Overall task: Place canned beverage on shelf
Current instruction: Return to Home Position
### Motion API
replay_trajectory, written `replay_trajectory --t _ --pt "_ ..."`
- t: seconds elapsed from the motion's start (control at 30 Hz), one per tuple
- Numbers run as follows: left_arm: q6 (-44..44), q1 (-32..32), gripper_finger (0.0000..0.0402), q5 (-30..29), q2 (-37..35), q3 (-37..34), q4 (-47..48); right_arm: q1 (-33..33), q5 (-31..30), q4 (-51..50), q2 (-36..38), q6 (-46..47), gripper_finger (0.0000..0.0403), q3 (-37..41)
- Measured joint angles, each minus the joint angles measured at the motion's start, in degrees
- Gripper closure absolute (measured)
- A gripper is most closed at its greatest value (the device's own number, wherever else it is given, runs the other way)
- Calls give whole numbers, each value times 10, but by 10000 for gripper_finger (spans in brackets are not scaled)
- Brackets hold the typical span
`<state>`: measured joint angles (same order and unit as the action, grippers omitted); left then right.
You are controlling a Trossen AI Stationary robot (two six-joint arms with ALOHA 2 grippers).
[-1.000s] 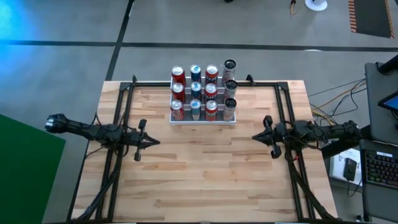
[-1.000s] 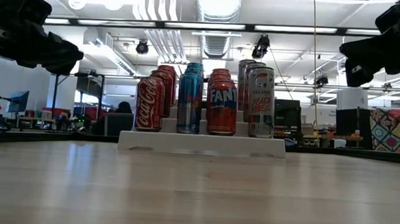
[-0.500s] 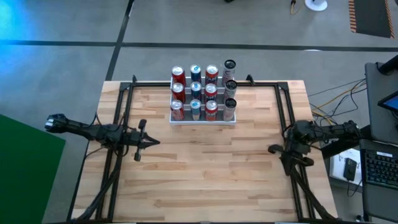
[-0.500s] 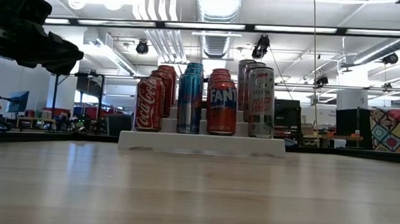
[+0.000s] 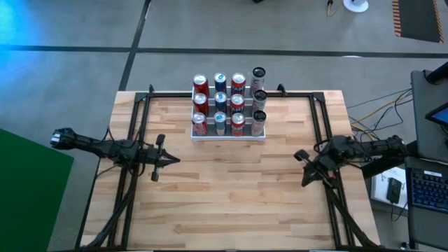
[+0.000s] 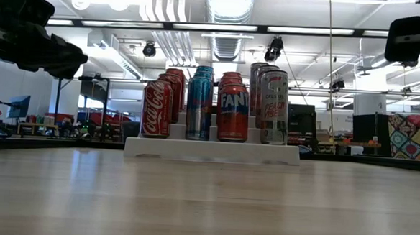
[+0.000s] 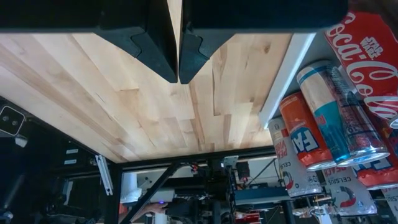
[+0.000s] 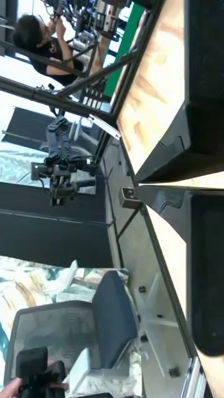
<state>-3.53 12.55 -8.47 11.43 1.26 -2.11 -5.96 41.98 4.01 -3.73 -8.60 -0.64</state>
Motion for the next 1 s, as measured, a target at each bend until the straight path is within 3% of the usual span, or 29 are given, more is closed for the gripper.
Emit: replay_trajectory --t 0.57,1.0 --pt "0 0 402 0 2 0 0 0 5 -2 -120 0 394 0" --pt "0 0 402 0 3 0 0 0 35 17 -109 -10 394 0"
